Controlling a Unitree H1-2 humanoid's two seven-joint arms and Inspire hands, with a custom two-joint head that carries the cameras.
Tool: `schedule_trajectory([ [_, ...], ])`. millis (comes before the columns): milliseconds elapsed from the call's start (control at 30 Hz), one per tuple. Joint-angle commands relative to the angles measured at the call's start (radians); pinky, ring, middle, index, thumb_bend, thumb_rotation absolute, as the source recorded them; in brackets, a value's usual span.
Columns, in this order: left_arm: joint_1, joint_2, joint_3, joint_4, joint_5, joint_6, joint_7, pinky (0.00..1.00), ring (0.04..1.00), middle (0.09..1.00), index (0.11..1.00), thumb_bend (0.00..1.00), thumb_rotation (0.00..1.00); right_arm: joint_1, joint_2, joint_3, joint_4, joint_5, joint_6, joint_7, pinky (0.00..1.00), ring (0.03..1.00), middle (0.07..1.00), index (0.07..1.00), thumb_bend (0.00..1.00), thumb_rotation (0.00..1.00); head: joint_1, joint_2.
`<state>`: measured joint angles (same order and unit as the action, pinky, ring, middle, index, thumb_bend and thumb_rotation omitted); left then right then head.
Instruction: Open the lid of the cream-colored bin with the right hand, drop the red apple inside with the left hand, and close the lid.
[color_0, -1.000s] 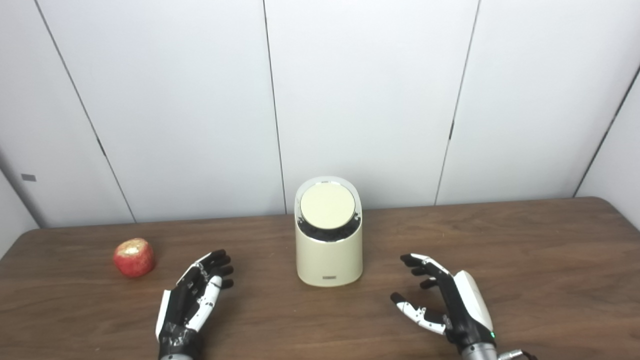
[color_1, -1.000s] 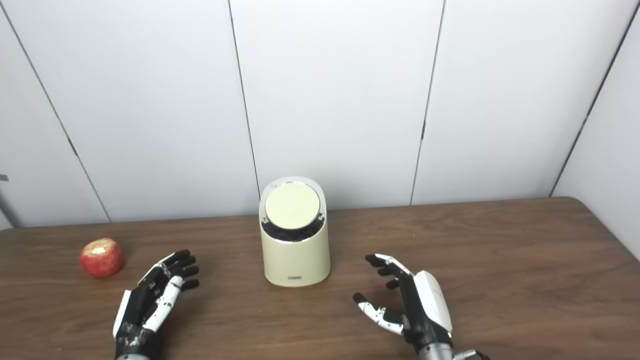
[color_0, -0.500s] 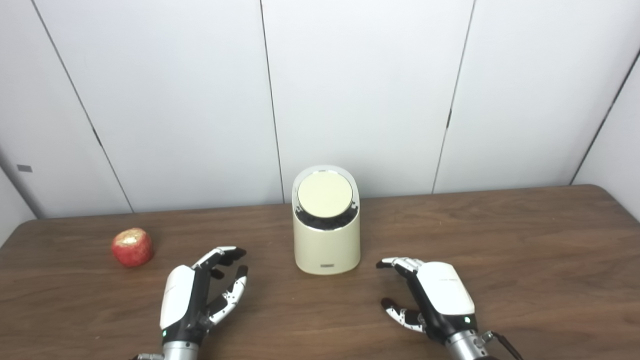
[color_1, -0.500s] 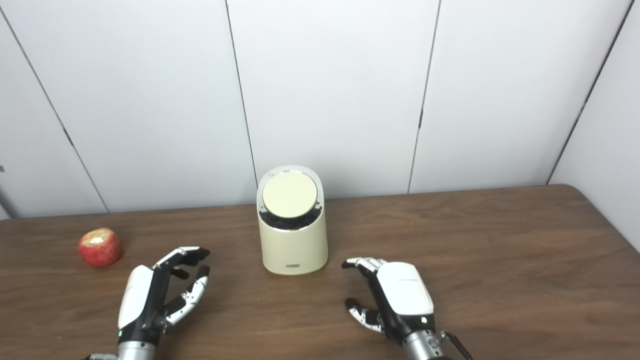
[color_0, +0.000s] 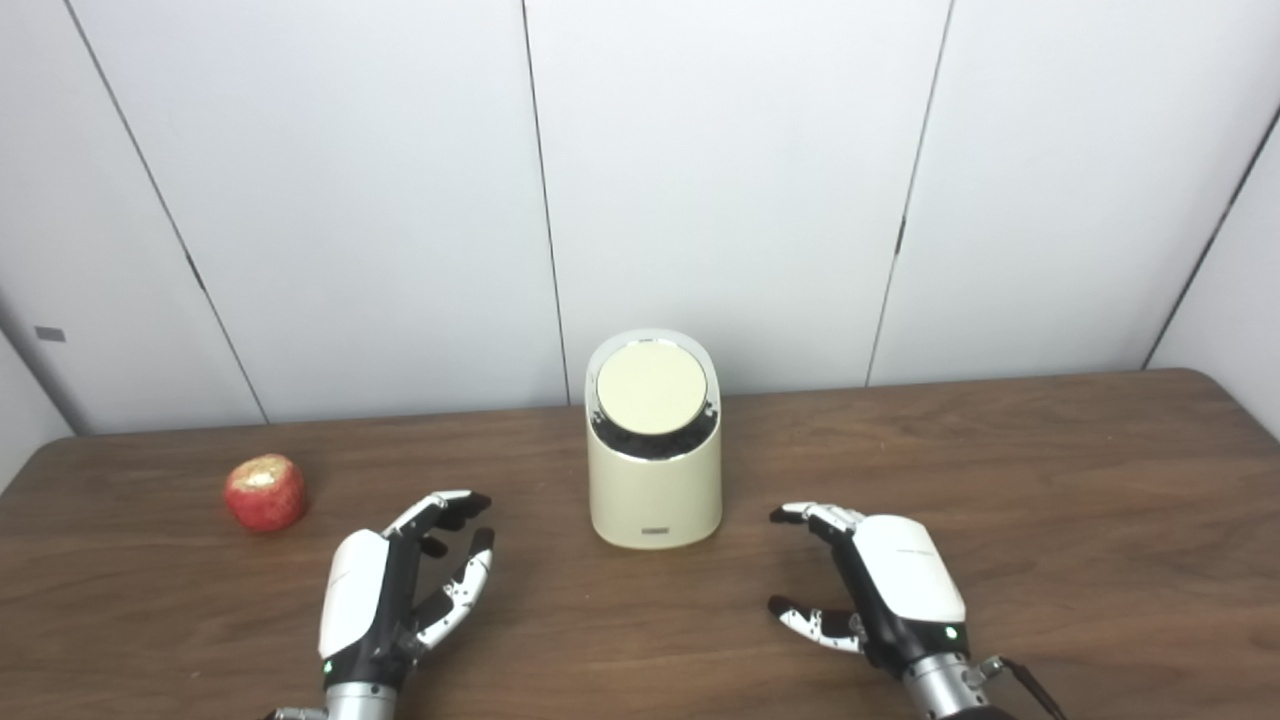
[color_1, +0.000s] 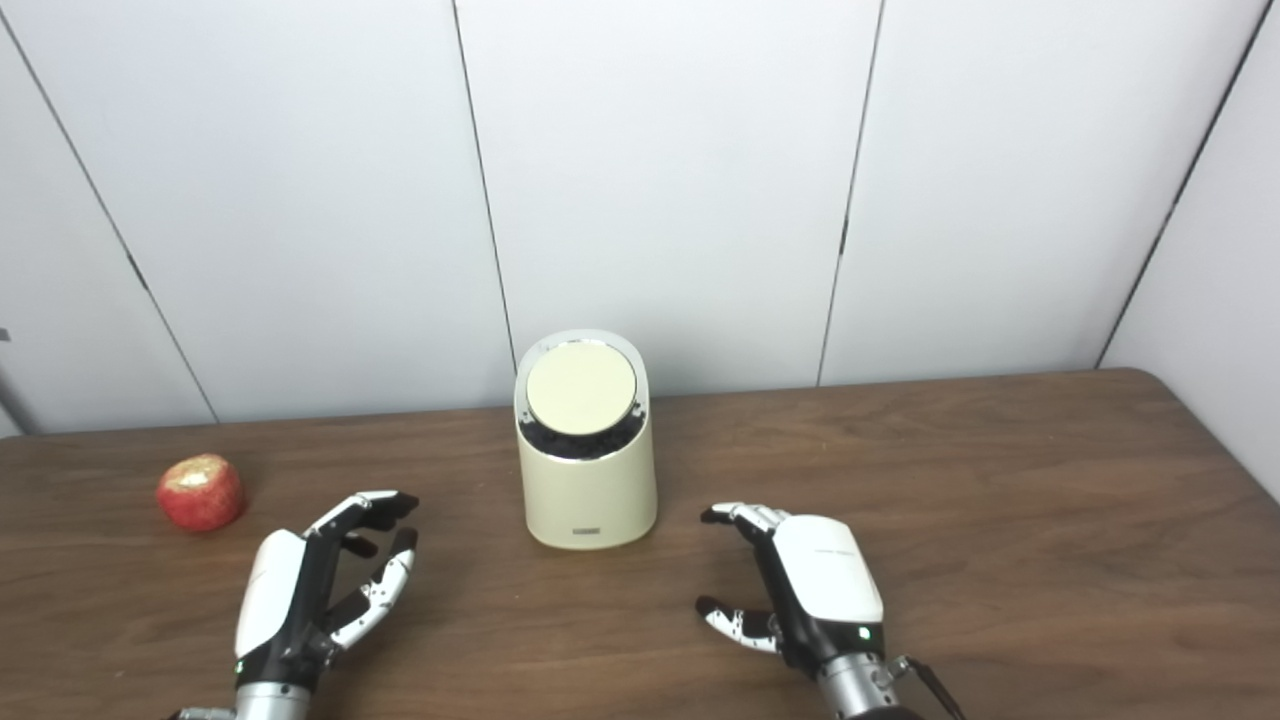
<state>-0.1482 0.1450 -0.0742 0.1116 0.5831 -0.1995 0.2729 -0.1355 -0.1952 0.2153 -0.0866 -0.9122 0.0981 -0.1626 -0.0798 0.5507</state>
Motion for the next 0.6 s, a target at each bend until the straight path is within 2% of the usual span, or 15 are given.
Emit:
schedule_trajectory([
  [0,-0.008,-0.002,-0.001,0.007,-0.001,-0.01,0.021,0.56,0.675,0.693,0.693,0.26,0.46,-0.054,0.011,-0.018,-0.079,0.02,0.012,0.009,0.61,0.719,0.753,0.733,0.39,0.49,0.0,0.0],
  [100,-0.009,-0.006,-0.001,0.015,-0.007,-0.014,0.024,0.56,0.673,0.693,0.695,0.27,0.47,-0.088,0.012,-0.042,-0.134,0.05,0.029,0.046,0.61,0.736,0.768,0.75,0.45,0.68,0.001,-0.002],
  [233,-0.012,-0.009,-0.002,0.023,-0.023,-0.015,0.017,0.56,0.667,0.694,0.696,0.27,0.47,-0.157,0.003,-0.071,-0.159,0.075,0.046,0.084,0.63,0.759,0.789,0.775,0.57,0.86,0.003,-0.007],
  [400,-0.009,-0.015,-0.003,0.015,-0.037,-0.007,0.007,0.56,0.667,0.696,0.7,0.27,0.45,-0.258,-0.006,-0.08,-0.138,0.075,0.051,0.105,0.64,0.759,0.798,0.79,0.67,0.89,0.005,-0.01],
  [567,-0.009,-0.02,-0.004,0.015,-0.047,0.0,0.004,0.57,0.67,0.699,0.701,0.25,0.42,-0.35,-0.003,-0.074,-0.126,0.063,0.067,0.131,0.63,0.755,0.796,0.78,0.68,0.85,0.008,-0.013],
])
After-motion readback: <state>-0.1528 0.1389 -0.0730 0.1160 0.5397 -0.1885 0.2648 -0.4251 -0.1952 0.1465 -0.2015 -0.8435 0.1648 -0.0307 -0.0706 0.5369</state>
